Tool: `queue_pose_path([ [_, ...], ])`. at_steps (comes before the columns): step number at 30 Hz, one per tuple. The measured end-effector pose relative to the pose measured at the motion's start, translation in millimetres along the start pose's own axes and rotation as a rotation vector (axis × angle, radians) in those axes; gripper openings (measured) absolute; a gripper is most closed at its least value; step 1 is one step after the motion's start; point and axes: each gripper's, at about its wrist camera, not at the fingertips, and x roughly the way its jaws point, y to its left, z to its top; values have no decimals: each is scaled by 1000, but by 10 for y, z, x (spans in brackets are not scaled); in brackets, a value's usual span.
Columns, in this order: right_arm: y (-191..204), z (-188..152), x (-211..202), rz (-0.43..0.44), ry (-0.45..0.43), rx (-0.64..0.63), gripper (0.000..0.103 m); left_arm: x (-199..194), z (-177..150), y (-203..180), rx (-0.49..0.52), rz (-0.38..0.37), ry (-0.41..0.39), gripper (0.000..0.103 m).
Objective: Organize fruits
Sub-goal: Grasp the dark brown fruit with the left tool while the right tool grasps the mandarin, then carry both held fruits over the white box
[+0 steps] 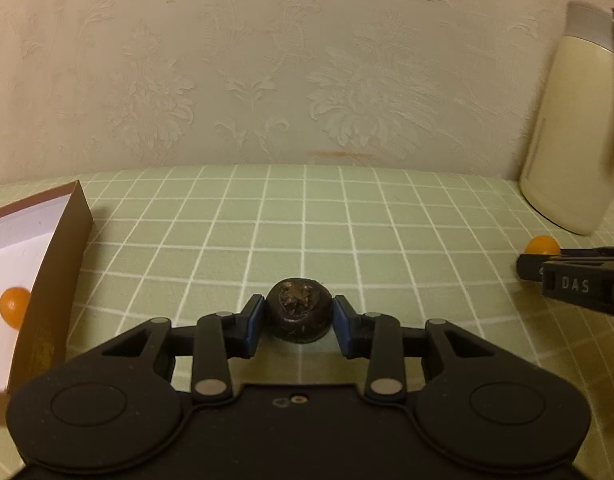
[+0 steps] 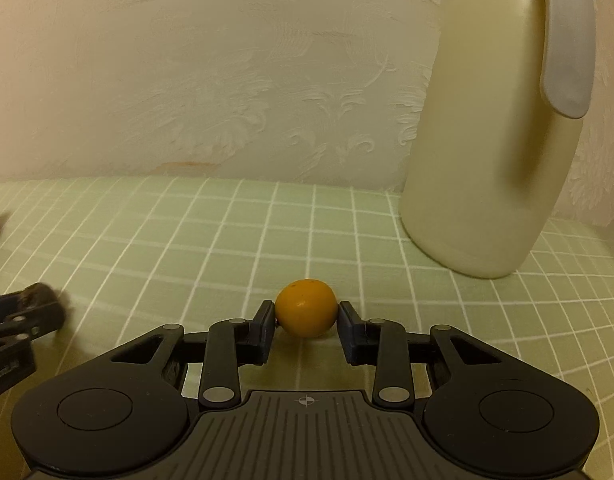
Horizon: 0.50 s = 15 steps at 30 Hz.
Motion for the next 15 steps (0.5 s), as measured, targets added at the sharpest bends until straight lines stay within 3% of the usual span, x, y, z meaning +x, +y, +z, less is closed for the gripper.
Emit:
queue_pose_path([
  [15, 392, -110, -908, 74, -72, -57, 34, -786, -201, 7, 37, -4, -59, 27],
])
